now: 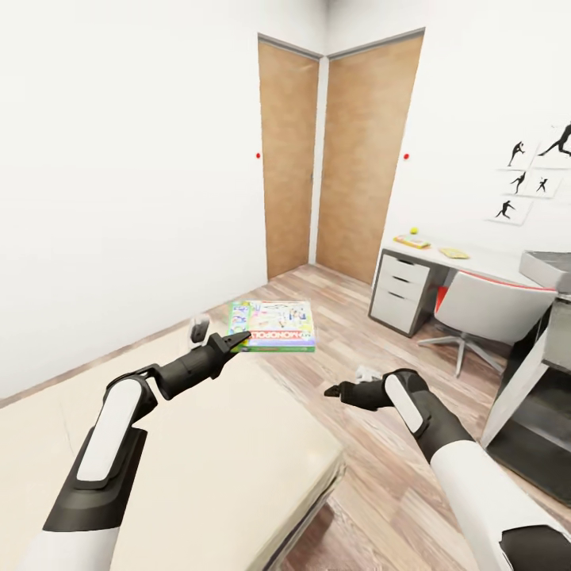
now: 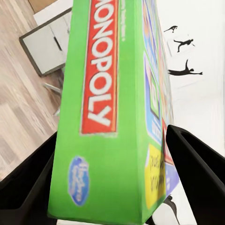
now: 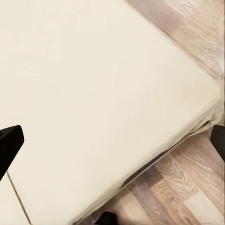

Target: Put all the toys in the child's room - the three board games (two on the bed and one on the table), the two jigsaw puzzles on the table, and the tennis ball on the table - inside the toy box on the table in the child's room.

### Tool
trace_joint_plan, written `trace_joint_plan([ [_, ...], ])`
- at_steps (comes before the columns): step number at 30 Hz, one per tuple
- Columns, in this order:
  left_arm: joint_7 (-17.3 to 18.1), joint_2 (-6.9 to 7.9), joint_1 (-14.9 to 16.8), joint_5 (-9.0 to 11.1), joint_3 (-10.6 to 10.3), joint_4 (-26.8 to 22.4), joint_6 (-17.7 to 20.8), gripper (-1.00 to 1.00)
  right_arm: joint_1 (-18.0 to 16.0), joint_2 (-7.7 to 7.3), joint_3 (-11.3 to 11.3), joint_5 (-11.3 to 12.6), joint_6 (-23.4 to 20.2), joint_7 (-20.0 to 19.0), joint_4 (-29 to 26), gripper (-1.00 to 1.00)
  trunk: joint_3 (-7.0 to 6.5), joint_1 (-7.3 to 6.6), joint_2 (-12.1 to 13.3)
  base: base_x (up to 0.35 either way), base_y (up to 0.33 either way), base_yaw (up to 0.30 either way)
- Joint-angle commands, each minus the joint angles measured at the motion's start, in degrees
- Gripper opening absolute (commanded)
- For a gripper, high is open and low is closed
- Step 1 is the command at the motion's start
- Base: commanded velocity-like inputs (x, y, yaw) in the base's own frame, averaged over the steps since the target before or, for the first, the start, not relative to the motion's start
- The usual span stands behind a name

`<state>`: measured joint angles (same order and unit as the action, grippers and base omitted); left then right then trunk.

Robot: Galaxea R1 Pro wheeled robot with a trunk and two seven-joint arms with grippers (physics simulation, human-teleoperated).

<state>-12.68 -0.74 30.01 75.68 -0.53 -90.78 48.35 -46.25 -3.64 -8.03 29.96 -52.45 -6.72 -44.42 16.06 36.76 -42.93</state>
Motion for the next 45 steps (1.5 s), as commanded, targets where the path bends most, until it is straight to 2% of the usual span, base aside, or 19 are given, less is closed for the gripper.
trace_joint_plan([
  [1,-0.6,-0.03,0.0,0.8,0.0,-0.1,0.1,-1.0,-0.1,-0.01,-0.2,-0.7,-0.1,-0.5,0.0,1.0,-0.1,-0.21,0.3,0.0,0.0,-0.283],
  [23,-0.6,-0.05,0.0,0.8,-0.1,-0.2,0.1,-1.0,-0.2,0.05,-0.3,-0.6,-0.7,0.0,1.3,1.0,-4.05,-5.04,9.2,0.0,0.0,-0.283],
  [24,-0.6,-0.05,0.0,0.8,-0.1,-0.2,0.2,-1.0,-0.5,0.09,-0.1,-0.6,-0.7,-0.1,3.5,1.0,-4.23,-5.26,9.6,0.0,0.0,-0.279],
  [27,-0.6,-0.09,0.0,0.8,-0.1,-0.2,0.2,-1.0,-0.7,0.12,0.0,-0.7,-0.5,-0.2,5.1,1.0,-4.77,-5.92,10.8,0.0,0.0,-0.236],
  [34,-0.6,-0.13,0.0,0.8,-0.1,-0.2,0.2,-1.0,-0.5,-0.03,-0.2,-0.7,0.3,-0.7,6.2,1.0,-6.03,-7.46,13.6,0.0,0.0,-0.095],
  [38,-0.6,-0.13,0.0,0.8,-0.1,-0.1,0.2,-1.0,-0.3,-0.39,-0.3,-0.7,3.0,-0.9,6.4,1.0,-6.75,-8.34,15.2,0.0,0.0,-0.022],
  [45,-0.6,-0.09,0.1,0.7,-0.2,-0.2,0.2,-1.0,-0.2,-0.55,-0.4,-0.7,4.1,-1.1,6.5,1.0,-8.0,-9.88,18.0,0.0,0.0,-0.006],
])
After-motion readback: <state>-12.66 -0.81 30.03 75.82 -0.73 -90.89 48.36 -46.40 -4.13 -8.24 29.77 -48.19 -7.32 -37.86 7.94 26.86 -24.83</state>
